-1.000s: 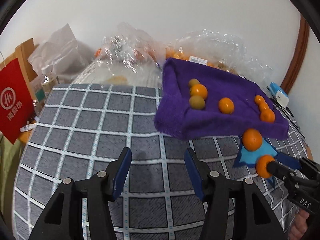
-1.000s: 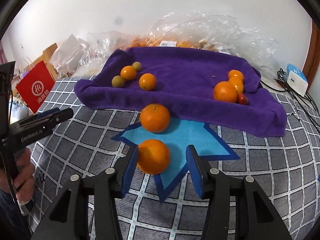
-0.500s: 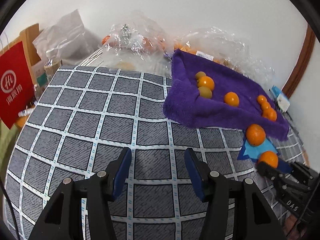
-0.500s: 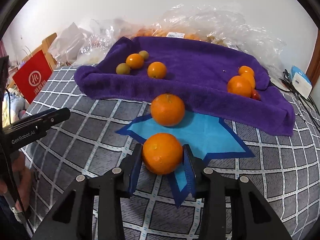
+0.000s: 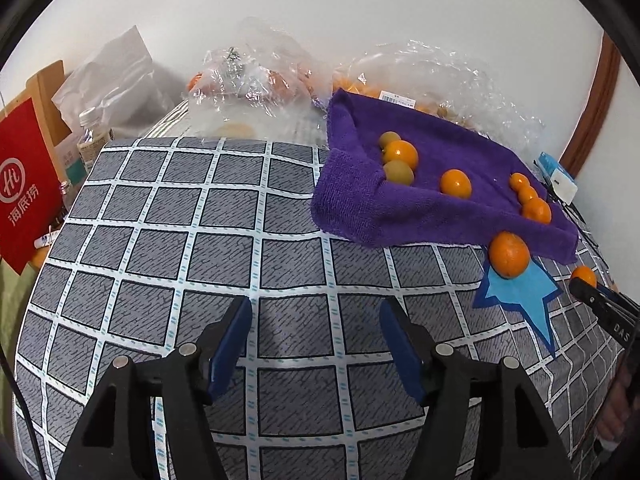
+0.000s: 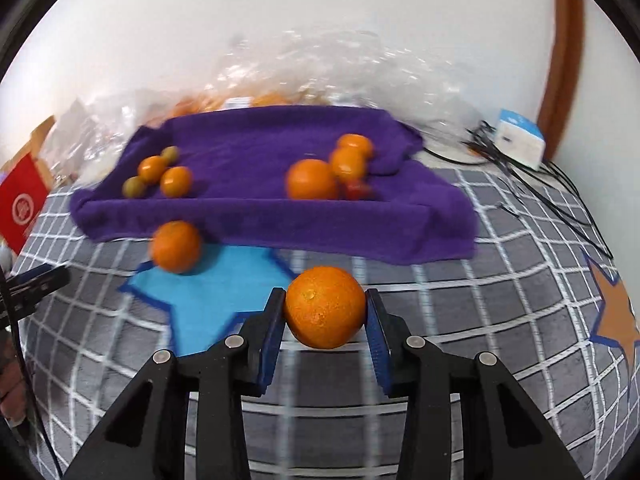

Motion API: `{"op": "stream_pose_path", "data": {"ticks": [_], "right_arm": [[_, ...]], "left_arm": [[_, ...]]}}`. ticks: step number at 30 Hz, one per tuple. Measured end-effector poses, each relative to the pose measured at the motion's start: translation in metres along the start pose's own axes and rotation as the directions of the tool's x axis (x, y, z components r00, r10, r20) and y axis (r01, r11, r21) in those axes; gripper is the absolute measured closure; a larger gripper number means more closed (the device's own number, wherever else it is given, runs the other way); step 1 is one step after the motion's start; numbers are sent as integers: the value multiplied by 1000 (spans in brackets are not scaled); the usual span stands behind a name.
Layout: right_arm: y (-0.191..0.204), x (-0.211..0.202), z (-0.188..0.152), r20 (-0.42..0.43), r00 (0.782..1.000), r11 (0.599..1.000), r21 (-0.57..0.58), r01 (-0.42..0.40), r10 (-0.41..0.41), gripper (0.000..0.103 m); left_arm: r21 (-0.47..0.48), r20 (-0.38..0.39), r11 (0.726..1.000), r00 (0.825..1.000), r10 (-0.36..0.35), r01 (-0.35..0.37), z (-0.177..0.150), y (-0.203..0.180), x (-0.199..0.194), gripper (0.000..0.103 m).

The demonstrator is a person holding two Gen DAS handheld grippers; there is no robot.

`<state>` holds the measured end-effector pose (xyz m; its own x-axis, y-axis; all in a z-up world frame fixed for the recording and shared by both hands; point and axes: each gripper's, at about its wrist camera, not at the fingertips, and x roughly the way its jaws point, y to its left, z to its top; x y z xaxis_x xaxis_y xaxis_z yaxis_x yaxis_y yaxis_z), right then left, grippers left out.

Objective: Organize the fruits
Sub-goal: 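Grasp another large orange with the right tool while the left grasps a large orange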

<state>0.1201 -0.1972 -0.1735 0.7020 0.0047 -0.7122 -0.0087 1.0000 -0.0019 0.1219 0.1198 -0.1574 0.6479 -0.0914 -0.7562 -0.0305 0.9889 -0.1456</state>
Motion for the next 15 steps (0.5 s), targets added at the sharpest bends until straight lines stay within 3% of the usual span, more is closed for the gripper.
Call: {"op": "stream_pose_path", "data": {"ticks": [5,15], "right_arm": [[-16,11,6,-12,999,999,10,32,-32,64],[-27,26,8,-48,998,998,42,-42,44,64]], "left_arm": [[6,-4,1000,1000,-3,3,1,0,3,36],[-22,9,999,999,-34,35,2,5,0,36]]}}
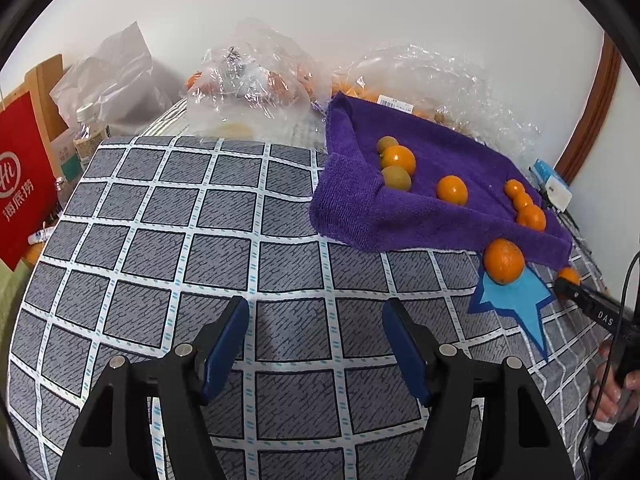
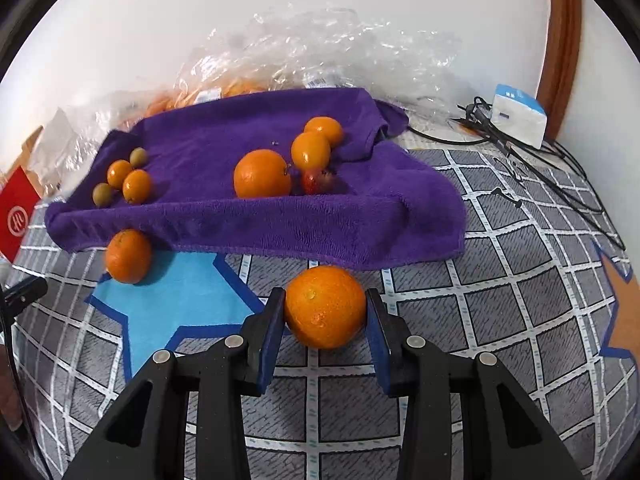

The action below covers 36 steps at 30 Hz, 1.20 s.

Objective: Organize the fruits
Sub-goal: 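Grasp another large orange with the right tool while the left grasps a large orange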

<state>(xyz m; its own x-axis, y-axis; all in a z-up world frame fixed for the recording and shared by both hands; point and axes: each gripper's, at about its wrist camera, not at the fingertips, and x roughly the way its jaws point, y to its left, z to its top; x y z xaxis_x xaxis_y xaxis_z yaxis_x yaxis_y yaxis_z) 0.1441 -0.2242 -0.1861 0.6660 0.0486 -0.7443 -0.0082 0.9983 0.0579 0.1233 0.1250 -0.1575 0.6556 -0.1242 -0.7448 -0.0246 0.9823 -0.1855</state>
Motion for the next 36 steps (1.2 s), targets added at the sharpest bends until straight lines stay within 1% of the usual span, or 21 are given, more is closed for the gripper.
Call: {"op": "stream_pose_path", "data": {"ticks": [3,4,5,8,9,11,14,16,19,23,25,27,29,31,33,34,36], "right_arm": [[-3,-2,-4,6,1000,1000,21,-16,16,64],[-4,-4,-5,10,1000,1000,20,-12,12,64],[-4,-5,-5,15,1000,1000,20,-7,7,64],[-6,-7,-5,26,1000,999,32,2,-2,64],[-8,-7,-5,26,1000,999,40,5,-6,64],[-11,-8,-5,30,999,998,51,34,-36,64],[-17,-11,-5,47,996,995,73,67,-71,64],[-22,-12,-5,49,996,993,96,73,-78,64],[-30,-9,-5,36,997,989,136,63,-68,64],[-37,-6,-4,31,999,984,177,33,-39,64],[-40,-5,-4,26,999,981,192,30,-36,64],[-39,-5,-4,28,999,981,192,34,-40,64],[-36,-5,-4,29,998,983,180,47,-53,64],[-33,-4,-4,29,998,985,164,58,-64,64],[-29,-5,-5,35,997,987,148,69,-75,64],[-28,-6,-5,38,996,988,141,69,-75,64],[-28,-7,-5,43,996,988,137,72,-79,64]], "left_arm": [[1,4,1000,1000,9,-9,0,-1,-1,38],[6,4,1000,1000,14,-14,-1,-2,-2,41],[10,0,1000,1000,11,-11,0,-6,-4,42],[-8,3,999,999,-35,35,6,-20,-12,42],[-1,7,998,998,-68,68,10,-31,-15,42],[47,9,991,993,-122,121,17,-57,-18,42],[133,-4,978,987,-162,161,24,-97,-13,40],[180,-24,972,988,-151,153,24,-120,-3,40],[204,-50,969,990,-133,141,26,-142,16,40],[187,-98,970,985,-141,157,25,-151,41,40],[177,-88,971,986,-145,158,22,-151,47,40],[172,-63,973,988,-144,153,19,-149,50,40],[187,-52,971,988,-142,149,18,-149,51,46],[185,-60,968,985,-162,171,16,-149,52,62],[183,-56,967,984,-170,177,15,-149,51,63],[183,-42,969,986,-163,168,14,-148,48,64],[178,-23,969,985,-173,174,12,-146,43,64]]}}
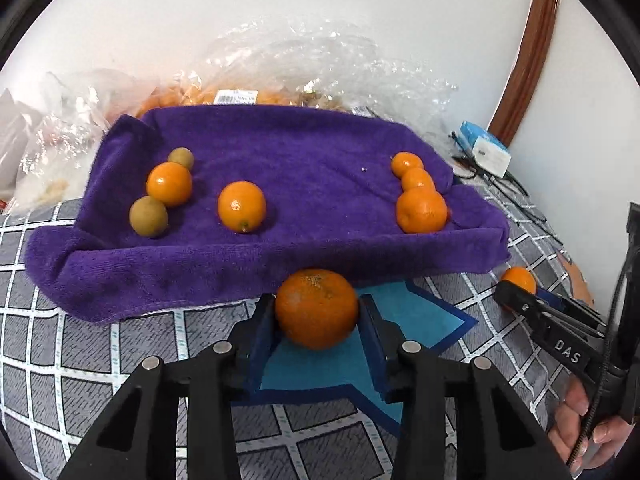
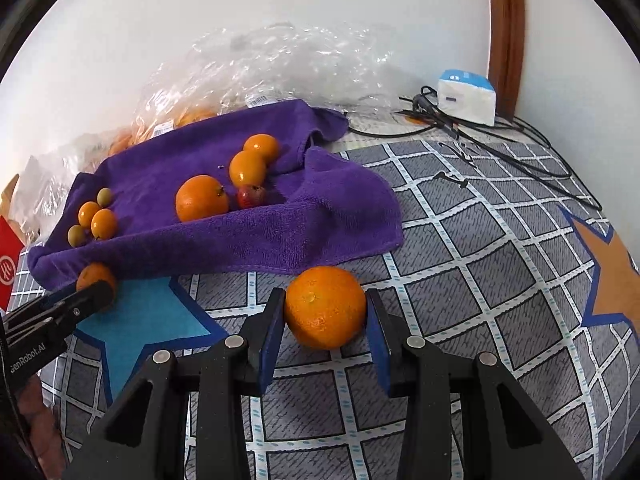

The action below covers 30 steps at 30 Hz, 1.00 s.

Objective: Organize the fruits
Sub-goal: 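Grasp another large orange with the right tool while the left grasps a large orange, then carry the large orange onto the towel with the right tool while the left carries its orange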

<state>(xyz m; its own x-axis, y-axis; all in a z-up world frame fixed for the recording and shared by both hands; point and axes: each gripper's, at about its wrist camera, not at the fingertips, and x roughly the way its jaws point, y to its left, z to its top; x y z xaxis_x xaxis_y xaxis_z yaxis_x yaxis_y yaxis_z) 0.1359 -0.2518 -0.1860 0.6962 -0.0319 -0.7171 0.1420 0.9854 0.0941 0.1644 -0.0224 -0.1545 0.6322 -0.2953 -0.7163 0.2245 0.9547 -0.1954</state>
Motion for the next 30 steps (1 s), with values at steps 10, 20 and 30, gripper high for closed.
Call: {"op": "stream_pose_path", "data": {"ticks": [10,20,30], "right_arm": [[0,-10,-2,35,998,998,6,-60,60,64],[16,-23,-4,101,990,994,-67,-90,97,64],[15,-24,-2,103,983,987,-64,-145,151,64]], "left_arm": [[-51,93,996,993,-72,77,2,10,-23,64],[-153,168,988,986,3,23,10,34,-38,64],[-200,196,980,980,33,7,13,44,-40,64]]}}
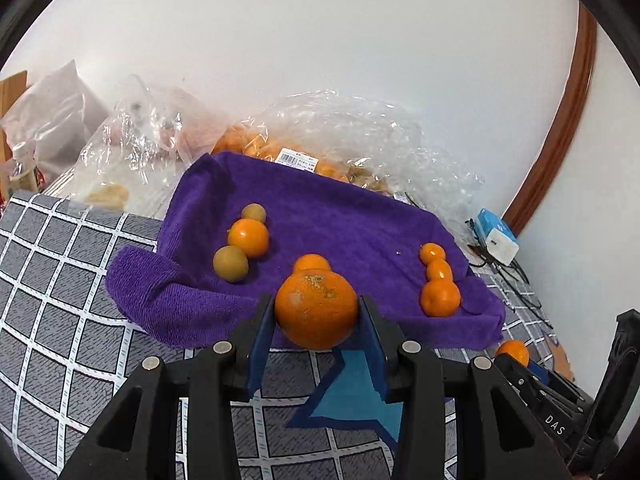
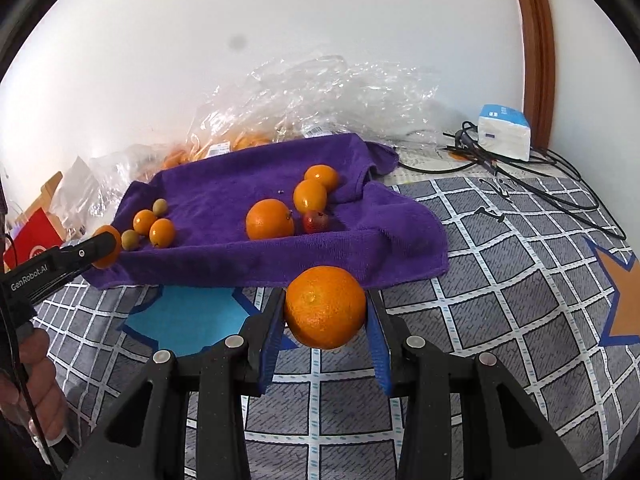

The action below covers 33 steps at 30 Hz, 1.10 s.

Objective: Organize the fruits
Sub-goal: 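Carry the large orange onto the towel with the right tool while the left carries its orange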

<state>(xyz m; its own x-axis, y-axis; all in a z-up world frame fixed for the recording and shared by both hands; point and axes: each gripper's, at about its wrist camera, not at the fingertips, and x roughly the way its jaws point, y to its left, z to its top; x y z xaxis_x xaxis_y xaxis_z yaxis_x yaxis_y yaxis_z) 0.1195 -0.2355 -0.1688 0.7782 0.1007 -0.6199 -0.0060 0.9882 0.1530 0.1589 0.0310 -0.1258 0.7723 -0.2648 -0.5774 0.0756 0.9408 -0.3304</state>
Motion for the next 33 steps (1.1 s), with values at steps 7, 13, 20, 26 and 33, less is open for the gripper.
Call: {"op": "stream_pose_path", "data": {"ticks": [7,13,20,26,33], "right_arm": [[-8,2,5,-24,999,998,48,-39,40,64],[-12,-10,19,8,1000,998,60,-30,29,64],[-10,-24,38,42,999,999,28,-18,17,64],[-4,-26,49,62,998,1000,-25,3,-1,64],[1,-11,57,37,999,999,-28,18,-17,64]], "left_arm": [[-24,24,999,999,28,-28,2,9,-1,64],[-36,36,998,998,49,-48,3,12,-3,64],[-33,51,998,997,63,-61,4,13,-4,64],[-39,62,997,996,72,-70,5,15,-6,64],[-50,64,995,994,88,-85,6,21,-7,64]]}}
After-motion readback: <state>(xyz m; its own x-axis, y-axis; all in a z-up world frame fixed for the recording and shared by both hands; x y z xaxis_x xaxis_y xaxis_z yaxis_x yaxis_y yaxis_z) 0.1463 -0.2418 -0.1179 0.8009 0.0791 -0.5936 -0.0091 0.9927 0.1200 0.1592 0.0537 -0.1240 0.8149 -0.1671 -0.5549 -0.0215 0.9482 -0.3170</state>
